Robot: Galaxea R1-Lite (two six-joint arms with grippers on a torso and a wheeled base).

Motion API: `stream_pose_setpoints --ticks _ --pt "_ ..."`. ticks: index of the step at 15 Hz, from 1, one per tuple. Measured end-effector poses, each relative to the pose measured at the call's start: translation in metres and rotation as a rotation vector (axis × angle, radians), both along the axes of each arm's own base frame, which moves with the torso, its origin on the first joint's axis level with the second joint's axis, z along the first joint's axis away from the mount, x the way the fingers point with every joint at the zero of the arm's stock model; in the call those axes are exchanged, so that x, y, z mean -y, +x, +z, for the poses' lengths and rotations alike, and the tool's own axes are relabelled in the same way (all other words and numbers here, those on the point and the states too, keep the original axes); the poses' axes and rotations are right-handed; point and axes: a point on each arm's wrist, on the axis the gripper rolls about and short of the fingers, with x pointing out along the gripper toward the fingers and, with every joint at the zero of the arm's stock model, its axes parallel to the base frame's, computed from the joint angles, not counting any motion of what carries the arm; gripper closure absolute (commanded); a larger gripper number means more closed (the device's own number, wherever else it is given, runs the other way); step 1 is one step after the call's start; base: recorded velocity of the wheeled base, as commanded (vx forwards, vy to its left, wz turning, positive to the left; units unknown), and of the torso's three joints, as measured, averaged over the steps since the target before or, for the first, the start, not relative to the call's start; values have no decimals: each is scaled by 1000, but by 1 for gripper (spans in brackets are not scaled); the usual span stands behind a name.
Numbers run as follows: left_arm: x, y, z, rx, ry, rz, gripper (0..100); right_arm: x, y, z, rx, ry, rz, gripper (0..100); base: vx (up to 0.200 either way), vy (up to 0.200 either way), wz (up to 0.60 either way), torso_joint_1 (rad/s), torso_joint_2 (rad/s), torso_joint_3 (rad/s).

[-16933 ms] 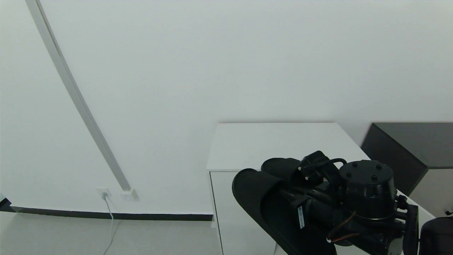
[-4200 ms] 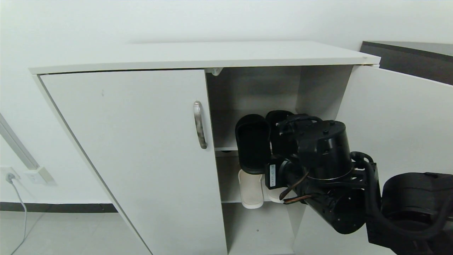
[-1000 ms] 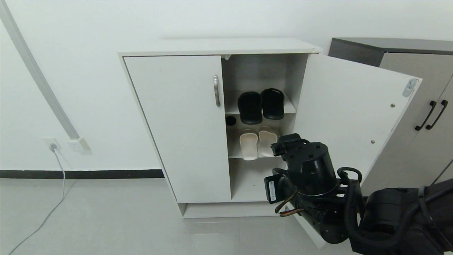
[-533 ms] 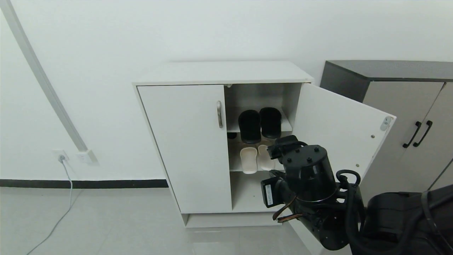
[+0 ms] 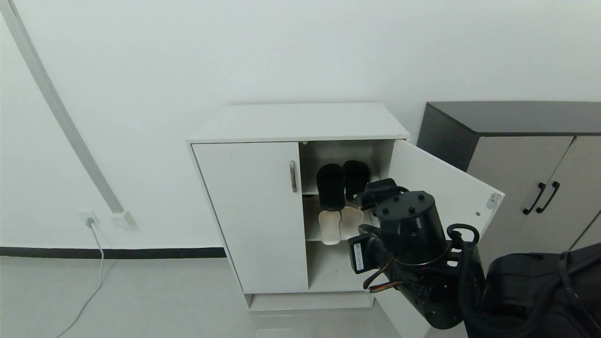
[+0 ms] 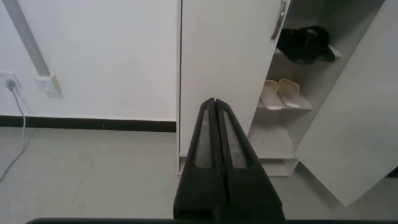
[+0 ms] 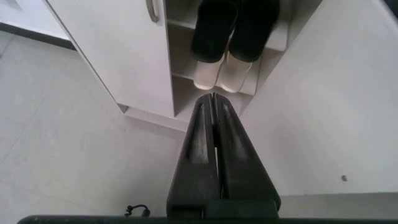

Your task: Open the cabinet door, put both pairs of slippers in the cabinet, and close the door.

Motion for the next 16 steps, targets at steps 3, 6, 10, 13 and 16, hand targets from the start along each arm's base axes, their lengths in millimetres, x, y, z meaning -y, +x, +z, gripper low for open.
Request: stream_pose_setpoints --ticks 3,6,10,13,16 --pt "0 0 0 0 0 0 100 0 0 0 0 -2 -3 100 0 0 0 203 -513 -307" --pt "0 0 0 0 0 0 100 1 -1 -2 -2 -6 -8 100 0 0 0 225 -540 -313" --pt "0 0 0 0 0 0 100 5 -2 0 1 -5 -10 100 0 0 0 245 -565 -322" --pt "0 0 0 0 0 0 100 5 -2 1 3 -3 -10 100 0 0 0 274 -608 -331" --pt "0 0 0 0 0 0 100 5 -2 2 4 -2 -9 100 0 0 0 217 -456 -248"
